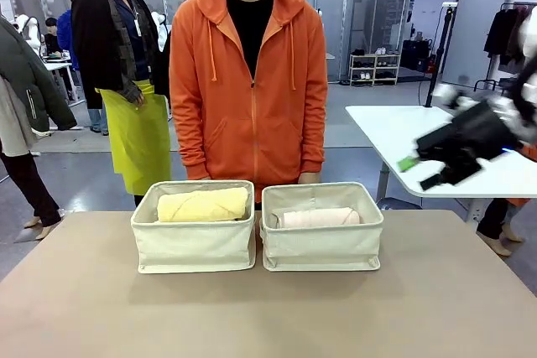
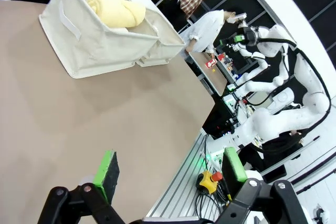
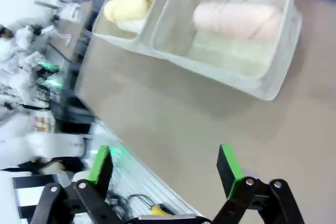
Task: Divide the towels into two baskets.
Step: Pick up one hotel-folded towel from the bottom of the table and place it in the Fabric basket indicated by the person.
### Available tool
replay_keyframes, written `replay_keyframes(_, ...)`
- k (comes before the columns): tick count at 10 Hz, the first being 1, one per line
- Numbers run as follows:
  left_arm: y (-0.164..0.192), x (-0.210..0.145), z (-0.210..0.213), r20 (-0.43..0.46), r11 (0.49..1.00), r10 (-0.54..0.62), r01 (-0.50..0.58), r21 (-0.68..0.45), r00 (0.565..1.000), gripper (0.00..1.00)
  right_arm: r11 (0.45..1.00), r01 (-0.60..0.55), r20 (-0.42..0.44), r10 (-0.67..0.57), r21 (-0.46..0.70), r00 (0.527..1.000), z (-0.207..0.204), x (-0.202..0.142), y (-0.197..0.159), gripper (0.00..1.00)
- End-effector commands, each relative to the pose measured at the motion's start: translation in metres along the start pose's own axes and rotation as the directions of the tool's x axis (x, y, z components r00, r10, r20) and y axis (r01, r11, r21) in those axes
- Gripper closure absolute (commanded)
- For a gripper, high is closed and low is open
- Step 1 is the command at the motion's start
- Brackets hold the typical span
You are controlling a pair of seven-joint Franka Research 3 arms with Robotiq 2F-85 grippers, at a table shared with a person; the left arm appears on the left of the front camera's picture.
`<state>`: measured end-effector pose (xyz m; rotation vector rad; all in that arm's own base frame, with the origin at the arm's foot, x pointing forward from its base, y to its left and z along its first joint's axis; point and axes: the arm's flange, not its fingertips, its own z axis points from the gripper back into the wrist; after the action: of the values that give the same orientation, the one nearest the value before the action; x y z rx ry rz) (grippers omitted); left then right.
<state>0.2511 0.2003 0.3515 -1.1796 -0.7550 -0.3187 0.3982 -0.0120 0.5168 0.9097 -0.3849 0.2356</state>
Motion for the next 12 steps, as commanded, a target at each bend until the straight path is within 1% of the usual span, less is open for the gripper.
replay_keyframes(1, -0.003, 0.001, 0.002, 0.009, 1.0, -0.001, 0.001, -0.001, 1.0, 0.0, 0.964, 0.115, 0.086, -0.14, 0.241, 0.987, 0.055, -0.027, -0.05, 0.0)
replay_keyframes(2, -0.003, 0.001, 0.002, 0.009, 1.0, -0.001, 0.001, -0.001, 1.0, 0.0, 0.928, 0.188, 0.07, -0.221, 0.322, 0.973, 0.078, -0.036, -0.073, 0.0)
replay_keyframes(3, -0.003, 0.001, 0.002, 0.009, 1.0, -0.001, 0.001, -0.001, 1.0, 0.0, 0.851, 0.228, 0.056, -0.287, 0.474, 0.956, 0.102, -0.044, -0.098, 0.0)
replay_keyframes(4, -0.003, 0.001, 0.002, 0.009, 1.0, -0.001, 0.001, -0.001, 1.0, 0.0, 0.818, 0.26, 0.101, -0.359, 0.513, 0.928, 0.12, -0.054, -0.125, 0.0)
replay_keyframes(5, -0.003, 0.001, 0.002, 0.009, 1.0, -0.001, 0.001, -0.001, 1.0, 0.0, 0.806, 0.269, 0.115, -0.382, 0.528, 0.917, 0.134, -0.066, -0.139, 0.0)
replay_keyframes(6, -0.003, 0.001, 0.002, 0.009, 1.0, -0.001, 0.001, -0.001, 1.0, 0.0, 0.798, 0.275, 0.12, -0.394, 0.536, 0.911, 0.143, -0.075, -0.147, 0.0)
replay_keyframes(7, -0.003, 0.001, 0.002, 0.009, 1.0, -0.001, 0.001, -0.001, 1.0, 0.0, 0.803, 0.318, 0.093, -0.417, 0.504, 0.904, 0.149, -0.085, -0.153, 0.0)
replay_keyframes(8, -0.003, 0.001, 0.002, 0.009, 1.0, -0.001, 0.001, -0.001, 1.0, 0.0, 0.799, 0.332, 0.074, -0.422, 0.501, 0.903, 0.151, -0.09, -0.156, 0.0)
replay_keyframes(9, -0.003, 0.001, 0.002, 0.009, 1.0, -0.001, 0.001, -0.001, 1.0, 0.0, 0.809, 0.343, 0.034, -0.407, 0.477, 0.913, 0.152, -0.093, -0.156, 0.0)
replay_keyframes(10, -0.003, 0.001, 0.002, 0.009, 1.0, -0.001, 0.001, -0.001, 1.0, 0.0, 0.827, 0.365, -0.027, -0.393, 0.428, 0.919, 0.152, -0.093, -0.154, 0.0)
replay_keyframes(11, -0.003, 0.001, 0.002, 0.009, 1.0, -0.001, 0.001, -0.001, 1.0, 0.0, 0.822, 0.402, -0.077, -0.407, 0.403, 0.91, 0.153, -0.091, -0.151, 0.0)
replay_keyframes(12, -0.003, 0.001, 0.002, 0.009, 1.0, -0.001, 0.001, -0.001, 1.0, 0.0, 0.824, 0.451, -0.11, -0.441, 0.342, 0.89, 0.153, -0.086, -0.15, 0.0)
